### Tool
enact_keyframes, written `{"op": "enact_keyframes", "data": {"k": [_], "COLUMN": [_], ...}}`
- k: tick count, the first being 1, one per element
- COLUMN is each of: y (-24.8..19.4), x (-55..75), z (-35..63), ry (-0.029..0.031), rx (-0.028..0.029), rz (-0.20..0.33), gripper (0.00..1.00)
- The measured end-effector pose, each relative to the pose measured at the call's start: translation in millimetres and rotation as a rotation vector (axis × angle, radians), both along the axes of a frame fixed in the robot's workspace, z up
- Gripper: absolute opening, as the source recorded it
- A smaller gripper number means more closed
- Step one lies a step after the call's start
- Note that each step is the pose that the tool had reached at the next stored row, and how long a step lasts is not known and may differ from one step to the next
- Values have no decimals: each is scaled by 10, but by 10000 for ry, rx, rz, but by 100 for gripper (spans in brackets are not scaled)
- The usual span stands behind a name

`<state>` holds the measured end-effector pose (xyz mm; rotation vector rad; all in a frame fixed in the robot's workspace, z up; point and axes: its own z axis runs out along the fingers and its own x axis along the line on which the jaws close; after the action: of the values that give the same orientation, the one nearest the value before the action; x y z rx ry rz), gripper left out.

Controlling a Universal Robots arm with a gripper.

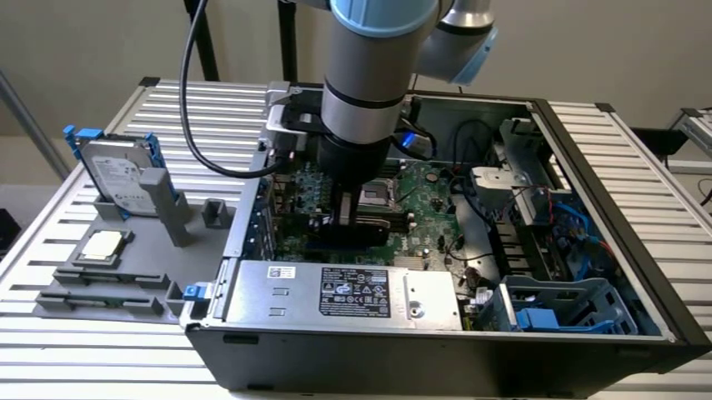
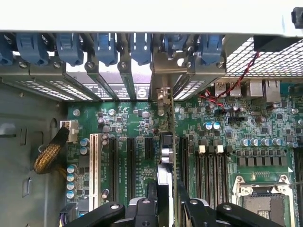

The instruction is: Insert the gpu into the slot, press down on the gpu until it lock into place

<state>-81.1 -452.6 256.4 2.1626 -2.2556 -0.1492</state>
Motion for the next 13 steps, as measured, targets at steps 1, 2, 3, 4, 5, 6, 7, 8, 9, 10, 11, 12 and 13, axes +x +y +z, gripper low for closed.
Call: {"op": "enact_keyframes", "data": {"k": [1,2,3,4,5,6,7,8,9,10,11,12,13], "y": [0,0,-1,-1,-1,-1,-1,-1,-1,-1,-1,-1,-1], "x": [-3,-5,-6,-7,-7,-7,-7,-8,-8,-8,-8,-8,-8], "z": [1,1,1,0,-3,-8,-13,-18,-22,-27,-32,-36,-42], "ry": [0,2,3,4,4,3,3,3,4,4,6,9,8], "rx": [-2,-6,-10,-13,-15,-12,-14,-14,-16,-16,-15,-15,-13], "rz": [-1,-1,0,-2,-1,-1,-1,-1,-1,-1,-1,-2,-2], "gripper": [26,26,26,26,26,26,26,26,26,26,26,26,26]}}
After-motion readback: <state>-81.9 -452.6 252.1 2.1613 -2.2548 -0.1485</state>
